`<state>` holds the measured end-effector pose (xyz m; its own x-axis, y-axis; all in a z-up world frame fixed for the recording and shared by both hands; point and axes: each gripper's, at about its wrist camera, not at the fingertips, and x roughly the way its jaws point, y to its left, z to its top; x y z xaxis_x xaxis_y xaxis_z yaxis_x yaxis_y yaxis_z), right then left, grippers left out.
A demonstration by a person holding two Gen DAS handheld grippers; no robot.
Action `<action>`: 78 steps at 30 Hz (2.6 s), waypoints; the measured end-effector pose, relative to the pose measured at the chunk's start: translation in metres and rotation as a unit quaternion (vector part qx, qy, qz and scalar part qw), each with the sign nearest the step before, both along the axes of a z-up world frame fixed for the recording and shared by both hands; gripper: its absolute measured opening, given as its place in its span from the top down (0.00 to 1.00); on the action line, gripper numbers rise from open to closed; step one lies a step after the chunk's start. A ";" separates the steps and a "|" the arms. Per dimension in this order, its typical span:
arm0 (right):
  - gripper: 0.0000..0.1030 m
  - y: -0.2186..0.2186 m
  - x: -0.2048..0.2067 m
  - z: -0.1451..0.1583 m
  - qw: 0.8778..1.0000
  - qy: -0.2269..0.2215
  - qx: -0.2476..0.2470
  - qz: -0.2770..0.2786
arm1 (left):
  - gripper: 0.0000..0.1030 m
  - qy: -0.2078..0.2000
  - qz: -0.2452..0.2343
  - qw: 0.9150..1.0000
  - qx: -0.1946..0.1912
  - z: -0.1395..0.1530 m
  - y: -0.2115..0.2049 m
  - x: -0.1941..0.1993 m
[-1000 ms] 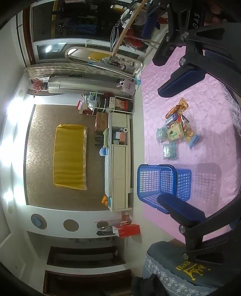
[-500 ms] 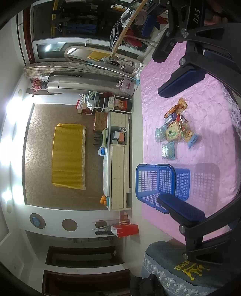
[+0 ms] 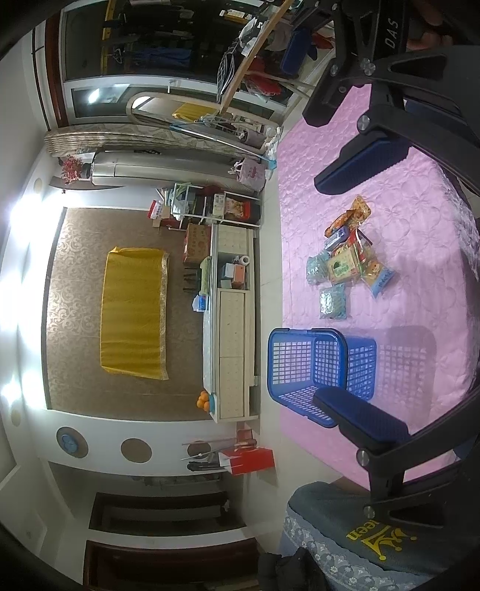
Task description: Organize snacks
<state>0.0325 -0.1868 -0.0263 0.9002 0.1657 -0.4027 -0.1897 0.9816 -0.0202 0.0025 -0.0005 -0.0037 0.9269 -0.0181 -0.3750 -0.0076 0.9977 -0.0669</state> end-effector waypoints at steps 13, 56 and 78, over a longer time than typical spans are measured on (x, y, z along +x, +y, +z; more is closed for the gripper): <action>0.00 0.001 0.000 0.000 1.000 -0.001 -0.002 0.002 | 0.00 0.001 0.000 1.000 0.002 0.001 -0.001 0.000; 0.00 0.002 0.013 0.011 1.000 0.002 -0.019 0.006 | 0.00 0.005 -0.027 1.000 -0.003 0.000 0.000 0.007; 0.00 -0.056 0.137 -0.066 0.990 0.137 0.004 -0.024 | 0.00 0.156 -0.082 0.984 0.016 -0.057 -0.034 0.146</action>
